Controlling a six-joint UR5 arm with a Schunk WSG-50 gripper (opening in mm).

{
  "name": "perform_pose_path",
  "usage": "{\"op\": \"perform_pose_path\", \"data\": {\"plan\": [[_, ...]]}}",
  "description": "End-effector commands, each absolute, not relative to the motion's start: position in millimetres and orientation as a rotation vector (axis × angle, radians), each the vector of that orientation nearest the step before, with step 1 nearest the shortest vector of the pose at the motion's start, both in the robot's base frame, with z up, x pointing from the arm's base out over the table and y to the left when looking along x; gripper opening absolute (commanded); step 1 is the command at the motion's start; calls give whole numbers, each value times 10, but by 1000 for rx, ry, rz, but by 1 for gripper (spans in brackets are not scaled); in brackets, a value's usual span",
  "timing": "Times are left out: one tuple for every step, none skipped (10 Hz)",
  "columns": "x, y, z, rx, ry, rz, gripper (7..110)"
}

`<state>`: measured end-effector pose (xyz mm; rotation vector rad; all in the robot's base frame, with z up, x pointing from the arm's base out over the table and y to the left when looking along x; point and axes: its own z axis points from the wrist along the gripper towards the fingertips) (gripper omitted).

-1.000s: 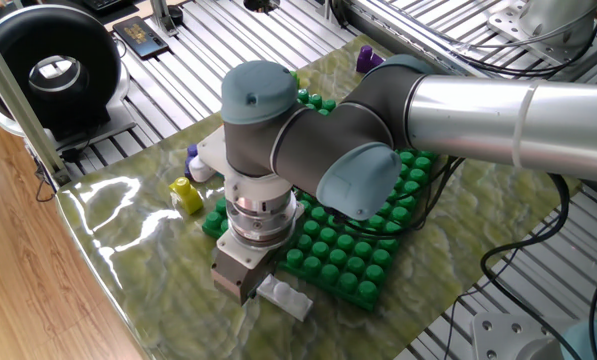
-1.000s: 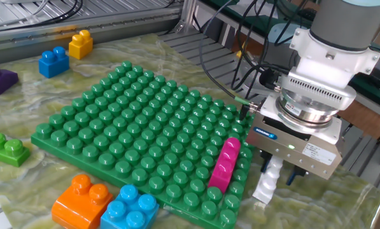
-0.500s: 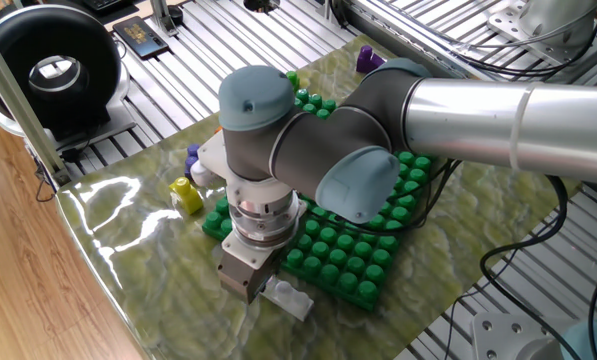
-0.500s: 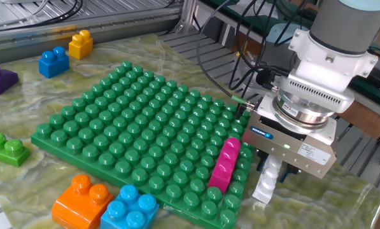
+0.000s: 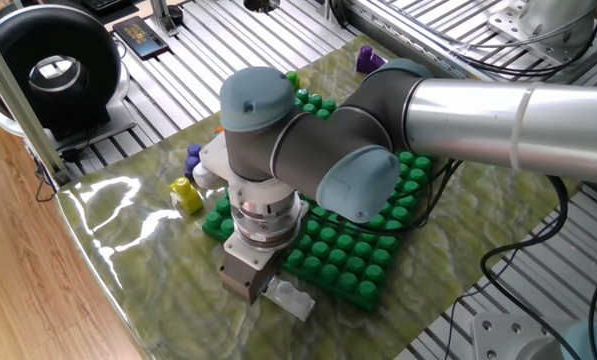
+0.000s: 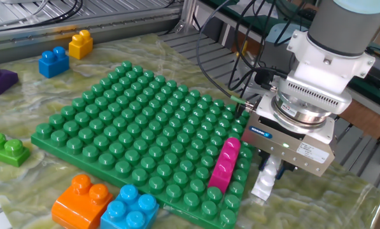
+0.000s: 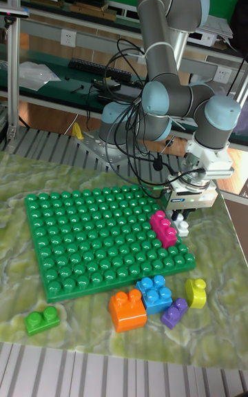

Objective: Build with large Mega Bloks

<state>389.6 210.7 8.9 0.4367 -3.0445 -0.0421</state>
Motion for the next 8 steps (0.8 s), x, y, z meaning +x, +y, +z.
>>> {"op": "perform_pose_path", "data": {"plan": [[3893,2157,101,435,-3041,-78,44],[3903,2159,76,443,-3047,-84,44],[3909,2144,67,443,-3049,-76,44],[3910,2142,63,443,-3051,-76,66],[3903,2136,56,441,-3051,-76,66],[3892,2131,54,436,-3054,-80,66],[3865,2122,69,422,-3053,-83,66],[3848,2118,83,408,-3053,-80,44]]}}
